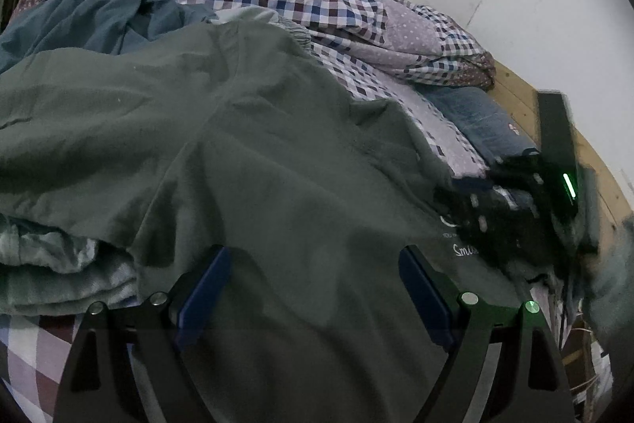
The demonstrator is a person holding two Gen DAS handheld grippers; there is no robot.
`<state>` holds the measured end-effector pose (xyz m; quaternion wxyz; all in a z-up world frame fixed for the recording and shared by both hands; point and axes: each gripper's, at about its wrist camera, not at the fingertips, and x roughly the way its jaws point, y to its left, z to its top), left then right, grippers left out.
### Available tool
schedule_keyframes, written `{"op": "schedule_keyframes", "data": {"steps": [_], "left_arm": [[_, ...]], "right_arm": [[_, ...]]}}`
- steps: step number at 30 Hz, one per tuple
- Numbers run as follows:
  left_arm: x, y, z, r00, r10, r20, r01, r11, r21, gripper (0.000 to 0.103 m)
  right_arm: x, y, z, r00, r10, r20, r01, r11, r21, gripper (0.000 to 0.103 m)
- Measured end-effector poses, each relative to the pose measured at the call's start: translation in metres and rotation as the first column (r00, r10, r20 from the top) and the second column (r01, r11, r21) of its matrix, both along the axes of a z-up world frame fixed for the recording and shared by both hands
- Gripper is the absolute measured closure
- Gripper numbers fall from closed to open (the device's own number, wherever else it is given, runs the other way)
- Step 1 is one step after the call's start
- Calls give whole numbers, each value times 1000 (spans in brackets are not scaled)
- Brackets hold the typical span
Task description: Fold clothes
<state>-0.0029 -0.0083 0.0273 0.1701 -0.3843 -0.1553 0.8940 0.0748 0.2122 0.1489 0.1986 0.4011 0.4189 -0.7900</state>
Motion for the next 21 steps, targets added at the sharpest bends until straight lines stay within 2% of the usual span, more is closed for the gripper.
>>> {"op": "schedule_keyframes", "data": {"steps": [3,5,7,8,10,13,15,18,21], "left_arm": [[-1,-1,-2,1000,2,5,-2,1000,3,14],[0,0,-3,1000,4,9,-4,1000,2,14],[-1,0,-3,1000,6,11,-6,1000,1,14],[-1,0,-3,1000,6,11,-6,1000,2,14],[-1,1,-4,1000,6,12,-6,1000,4,14],[-1,1,-5,1000,6,14,-6,1000,8,14],[-2,1,-5,1000,7,15,-8,1000,12,14],[-1,1,-6,1000,9,15,-9,1000,10,14],[0,2,-6,1000,9,12,-9,1000,4,14]], "right_arm": [[26,-24,-29,997,69,34,-70,997,37,92],[40,-34,-44,993,104,62,-107,993,44,86],[49,-30,-38,989,110,102,-108,994,-23,77],[54,-29,-34,986,113,123,-106,992,-61,75],[56,-15,-18,972,125,197,-87,978,-187,58],[61,3,6,961,119,251,-24,936,-352,55],[51,22,16,969,61,240,49,903,-427,55],[11,48,20,967,-10,255,140,857,-495,55],[-21,47,13,954,0,301,162,843,-513,55]]}}
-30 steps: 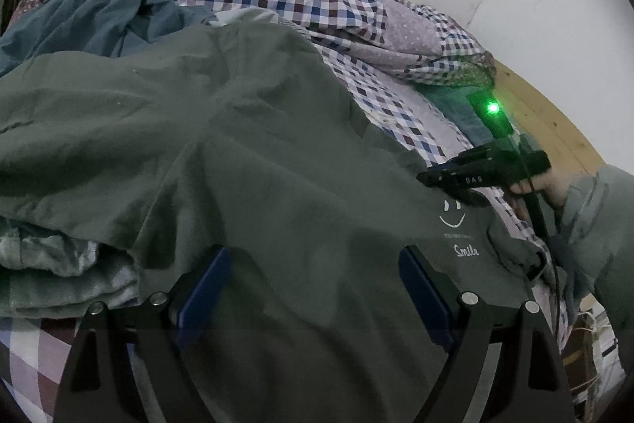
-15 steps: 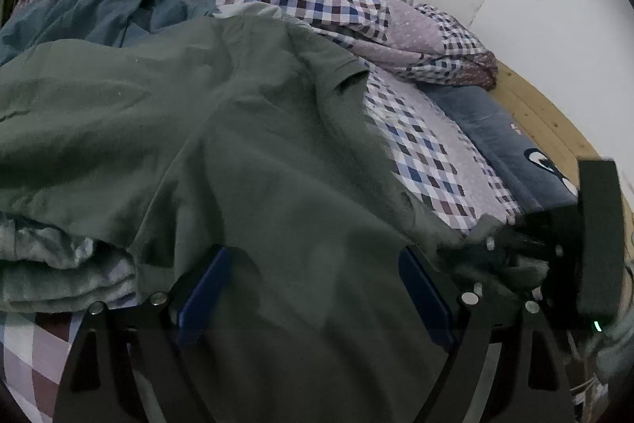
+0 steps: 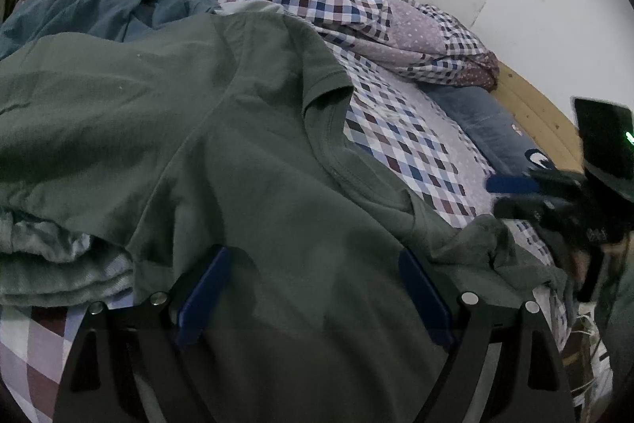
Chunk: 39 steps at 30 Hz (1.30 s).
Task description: Fold clothes
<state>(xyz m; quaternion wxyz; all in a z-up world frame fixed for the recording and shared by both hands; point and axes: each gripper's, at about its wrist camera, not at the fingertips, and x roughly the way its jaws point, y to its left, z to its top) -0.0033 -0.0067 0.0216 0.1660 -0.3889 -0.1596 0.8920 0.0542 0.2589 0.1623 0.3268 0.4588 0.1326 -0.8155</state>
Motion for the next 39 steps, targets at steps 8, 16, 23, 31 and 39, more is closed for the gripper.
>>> {"op": "schedule_keyframes", "data": {"steps": [8,16,23,31,39], "left_arm": [[1,-2,0,1000,1,3,-1,1000,5,14],[1,-2,-1,1000,3,5,-3,1000,14,14],[2,-4,1,1000,10,9,-10,999,34,14],[4,-10,7,999,31,16,-32,996,85,14],[4,-12,8,999,37,10,-38,995,92,14]], "right_arm": [[-117,-29,-71,985,61,164,-75,994,82,61],[-118,-52,-86,983,67,172,-97,980,173,70],[-106,-62,-51,999,-9,-50,25,947,321,98],[-159,-38,-1,928,-171,-331,306,857,415,99],[-220,-4,-6,857,-278,-434,481,734,479,99]]}}
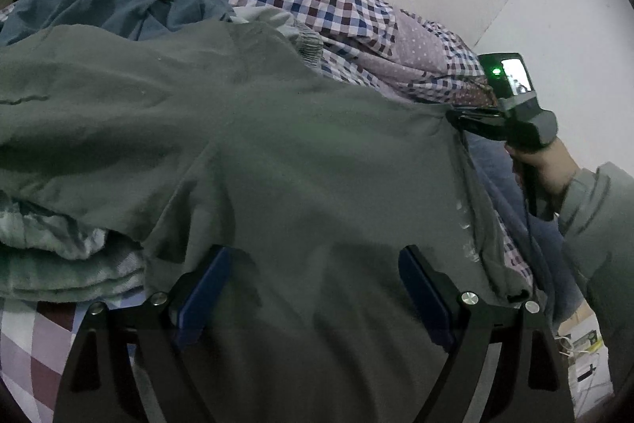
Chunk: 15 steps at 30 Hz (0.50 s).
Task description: Fold clothes
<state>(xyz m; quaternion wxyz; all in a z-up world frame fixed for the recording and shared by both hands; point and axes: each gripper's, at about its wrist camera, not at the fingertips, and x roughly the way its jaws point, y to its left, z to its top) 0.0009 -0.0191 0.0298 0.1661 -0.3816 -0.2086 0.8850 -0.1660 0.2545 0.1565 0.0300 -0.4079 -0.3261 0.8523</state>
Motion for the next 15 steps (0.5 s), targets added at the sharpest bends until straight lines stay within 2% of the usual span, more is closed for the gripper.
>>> {"op": "schedule_keyframes", "data": {"steps": [3,7,9,11,12,13,15], "left_arm": [[1,2,0,1000,-5,-1,5,1000,0,14],[0,5,-3,1000,-11,5,11,1000,-21,14],[-1,6,-4,1000,-11,7,11,999,-31,14],[-1,7,-5,1000,-11,7,11,999,-34,14],[-1,7,-5,1000,-11,7,11,999,-38,14],[-1,7,-5,1000,-11,7,12,999,-42,14],[0,7,-4,1000,-13,8,14,999,-48,14]], "right_arm": [[-21,11,-17,999,-34,27,34,999,2,99],[-38,19,-54,988,-81,131,84,996,-20,95],[-45,23,-75,976,-121,179,124,992,-2,87],[-46,28,-81,972,-151,179,151,988,11,69],[-43,33,-74,974,-165,153,167,986,-2,56],[-38,39,-62,977,-178,121,183,983,-26,48],[-26,54,-37,977,-204,64,209,975,-81,46]]}}
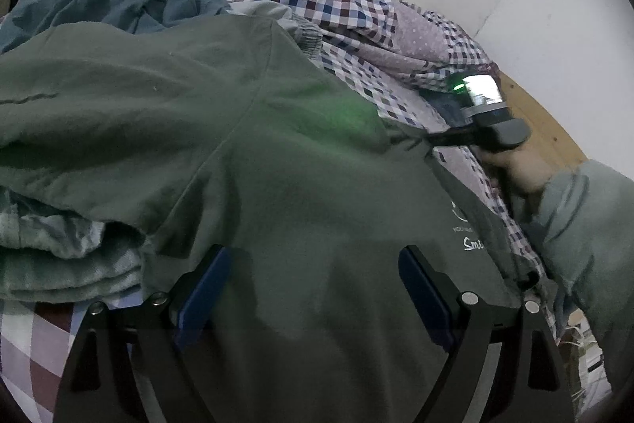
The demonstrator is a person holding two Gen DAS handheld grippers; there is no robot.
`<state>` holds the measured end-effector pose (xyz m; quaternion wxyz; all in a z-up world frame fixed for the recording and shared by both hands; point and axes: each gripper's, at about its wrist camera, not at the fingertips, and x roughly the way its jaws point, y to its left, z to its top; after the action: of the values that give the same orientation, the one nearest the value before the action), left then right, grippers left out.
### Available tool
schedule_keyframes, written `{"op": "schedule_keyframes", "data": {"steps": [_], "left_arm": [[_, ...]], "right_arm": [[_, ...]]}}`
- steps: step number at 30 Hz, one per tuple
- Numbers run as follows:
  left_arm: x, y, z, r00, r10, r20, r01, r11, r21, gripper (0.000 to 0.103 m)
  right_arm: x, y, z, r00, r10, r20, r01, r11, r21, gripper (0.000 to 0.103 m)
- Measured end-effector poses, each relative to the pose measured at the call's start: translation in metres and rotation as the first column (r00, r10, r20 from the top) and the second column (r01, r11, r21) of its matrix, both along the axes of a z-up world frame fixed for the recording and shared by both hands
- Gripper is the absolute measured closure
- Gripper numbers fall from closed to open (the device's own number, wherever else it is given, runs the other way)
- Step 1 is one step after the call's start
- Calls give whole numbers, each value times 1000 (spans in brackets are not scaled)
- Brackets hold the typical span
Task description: Fold clothes
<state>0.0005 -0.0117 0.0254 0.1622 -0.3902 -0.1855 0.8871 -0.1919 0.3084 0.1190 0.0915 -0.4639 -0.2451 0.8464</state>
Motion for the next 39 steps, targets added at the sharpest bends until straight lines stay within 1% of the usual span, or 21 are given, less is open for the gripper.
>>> {"op": "schedule_keyframes", "data": {"steps": [4,7,9,11,12,13,14,16,18,19,20,21,22,24,27,29,32,34,36,38,39], "left_arm": [[1,-1,1,1000,-1,1,1,1000,-6,14],[3,-2,3,1000,4,-3,-4,1000,-5,14],[5,0,5,1000,7,-14,-7,1000,-15,14],[8,3,8,999,6,-31,-7,1000,-29,14],[9,5,11,999,2,-45,-4,999,-35,14],[11,7,13,998,-3,-59,0,999,-43,14],[14,11,15,997,-12,-74,8,998,-56,14],[21,16,19,994,-31,-101,23,997,-77,14],[30,24,25,990,-58,-130,46,995,-90,14],[38,28,29,986,-80,-148,67,993,-94,14],[45,33,33,981,-100,-167,84,991,-104,14],[53,37,37,975,-120,-186,99,988,-118,14],[62,44,43,967,-139,-211,110,983,-143,14],[81,58,54,951,-177,-255,131,973,-188,14],[101,84,72,938,-210,-277,164,970,-181,14],[113,104,83,927,-236,-290,192,966,-171,14],[128,147,98,903,-303,-305,261,950,-173,14],[131,179,103,890,-351,-292,313,934,-170,14],[127,208,103,888,-382,-257,350,923,-163,14],[120,236,100,889,-403,-216,377,913,-153,14],[116,249,97,891,-408,-196,385,911,-148,14]], "right_arm": [[43,39,48,995,-45,-88,37,995,-88,46],[90,74,78,984,-105,-142,83,984,-156,45],[127,98,95,969,-161,-186,125,973,-194,45],[170,120,106,940,-232,-249,173,956,-236,43],[193,130,111,919,-272,-284,198,944,-264,41],[218,140,114,891,-320,-322,227,928,-295,36],[244,150,116,854,-374,-363,258,908,-329,34],[300,174,109,762,-491,-421,319,852,-416,34],[338,198,95,674,-599,-433,376,782,-497,34],[356,211,85,630,-649,-426,397,741,-541,34],[369,225,74,597,-688,-412,410,703,-581,34],[378,237,65,582,-714,-390,423,675,-605,34],[385,250,55,574,-734,-362,437,649,-623,34],[393,274,43,577,-758,-305,454,607,-652,34],[406,304,46,565,-776,-280,449,574,-685,34],[414,320,46,564,-785,-258,449,553,-702,34],[425,341,33,561,-799,-215,431,504,-748,40],[419,347,18,595,-783,-179,443,506,-740,51],[410,351,5,638,-758,-138,452,513,-729,55],[400,353,-8,679,-727,-103,442,517,-733,57],[397,354,-14,694,-715,-81,439,510,-739,57]]}}
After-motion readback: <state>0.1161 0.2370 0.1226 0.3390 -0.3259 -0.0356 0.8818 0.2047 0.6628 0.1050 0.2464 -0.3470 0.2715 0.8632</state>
